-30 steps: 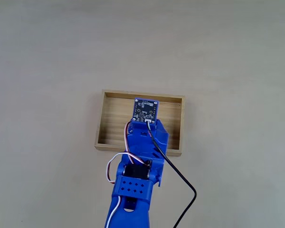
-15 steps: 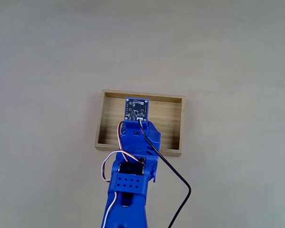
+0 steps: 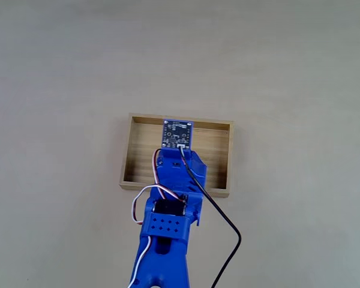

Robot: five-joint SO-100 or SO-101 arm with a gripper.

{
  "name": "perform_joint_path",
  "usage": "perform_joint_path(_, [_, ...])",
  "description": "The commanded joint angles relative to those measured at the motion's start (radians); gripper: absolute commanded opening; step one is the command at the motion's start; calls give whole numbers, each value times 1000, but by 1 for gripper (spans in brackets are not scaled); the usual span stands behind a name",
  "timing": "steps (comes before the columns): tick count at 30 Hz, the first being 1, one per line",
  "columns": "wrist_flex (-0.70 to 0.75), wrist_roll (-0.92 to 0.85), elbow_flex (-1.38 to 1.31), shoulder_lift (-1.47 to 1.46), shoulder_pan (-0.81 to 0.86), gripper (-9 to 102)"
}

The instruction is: Place the black cylinder in the wooden box then return to rest.

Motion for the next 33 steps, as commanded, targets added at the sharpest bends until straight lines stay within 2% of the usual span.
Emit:
perform_joint_path(1, [-43,-20,-114,-11,11,20])
perform_joint_path(22, [-41,-26,-132,29,14,20])
perform_joint_path(33, [-20,-26,-121,8,29,32])
